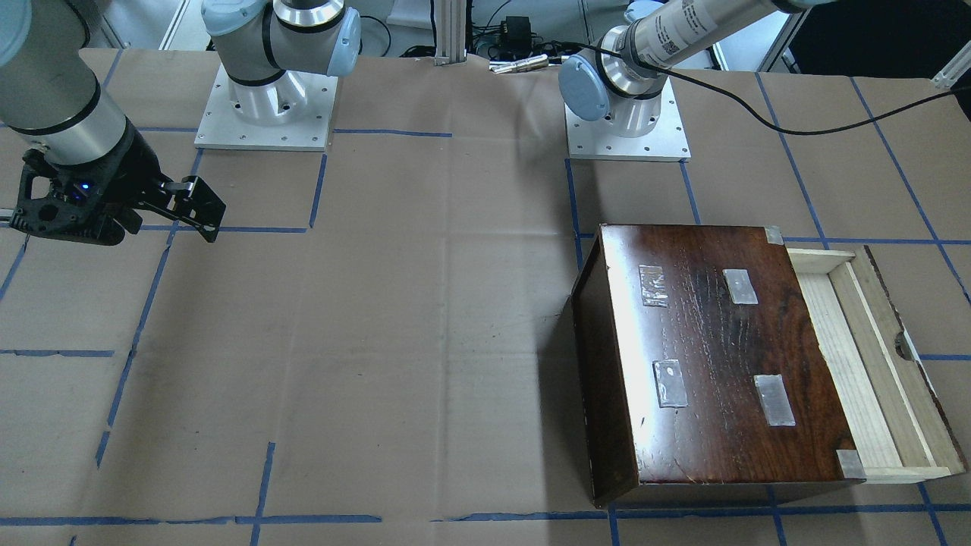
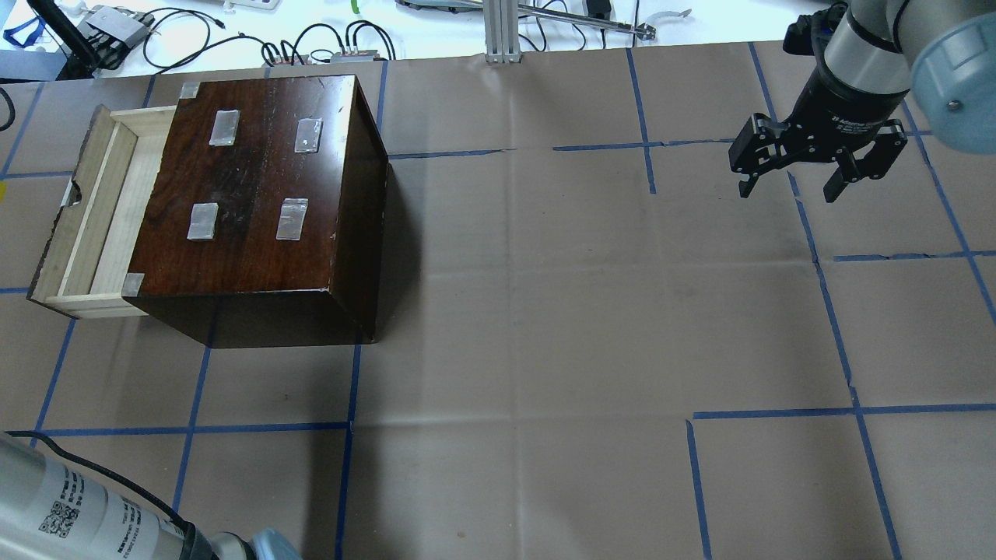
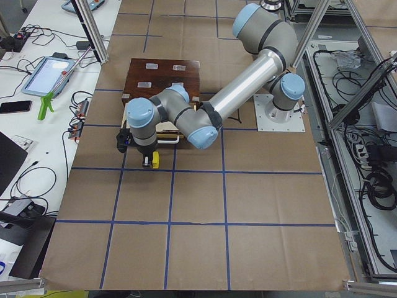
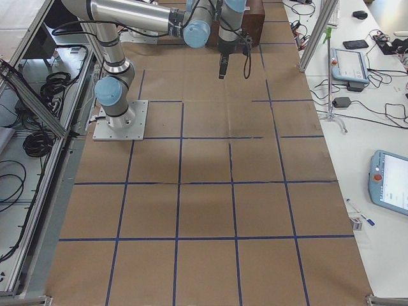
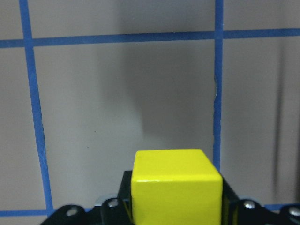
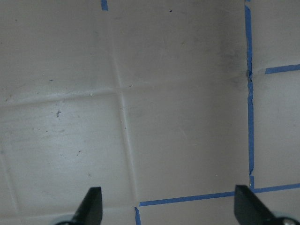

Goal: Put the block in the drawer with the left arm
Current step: 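Carry the yellow cube with the left gripper over the open drawer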

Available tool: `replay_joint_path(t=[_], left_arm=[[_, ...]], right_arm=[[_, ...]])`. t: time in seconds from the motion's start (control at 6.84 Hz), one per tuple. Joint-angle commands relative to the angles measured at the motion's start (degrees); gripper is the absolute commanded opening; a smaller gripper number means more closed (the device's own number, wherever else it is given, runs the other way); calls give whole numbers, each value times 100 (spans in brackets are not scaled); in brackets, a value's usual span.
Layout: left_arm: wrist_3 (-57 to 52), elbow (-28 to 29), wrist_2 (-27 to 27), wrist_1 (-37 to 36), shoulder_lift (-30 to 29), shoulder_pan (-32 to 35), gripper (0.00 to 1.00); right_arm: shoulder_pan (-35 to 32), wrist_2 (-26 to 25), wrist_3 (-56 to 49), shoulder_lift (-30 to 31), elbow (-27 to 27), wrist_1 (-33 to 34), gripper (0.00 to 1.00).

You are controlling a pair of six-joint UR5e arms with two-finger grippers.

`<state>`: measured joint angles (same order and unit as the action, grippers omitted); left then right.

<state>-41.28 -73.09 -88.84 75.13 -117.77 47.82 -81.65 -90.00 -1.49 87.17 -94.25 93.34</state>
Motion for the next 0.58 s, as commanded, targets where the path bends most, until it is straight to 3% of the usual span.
replay_joint_path(t=[0.0,0.44], left_arm=[[259,-468,-2,98,718,60,16],[822,-741,42,554,1229,936,16]], right_arm=[[0,0,8,2,-5,0,100],[0,0,8,2,-5,0,100]])
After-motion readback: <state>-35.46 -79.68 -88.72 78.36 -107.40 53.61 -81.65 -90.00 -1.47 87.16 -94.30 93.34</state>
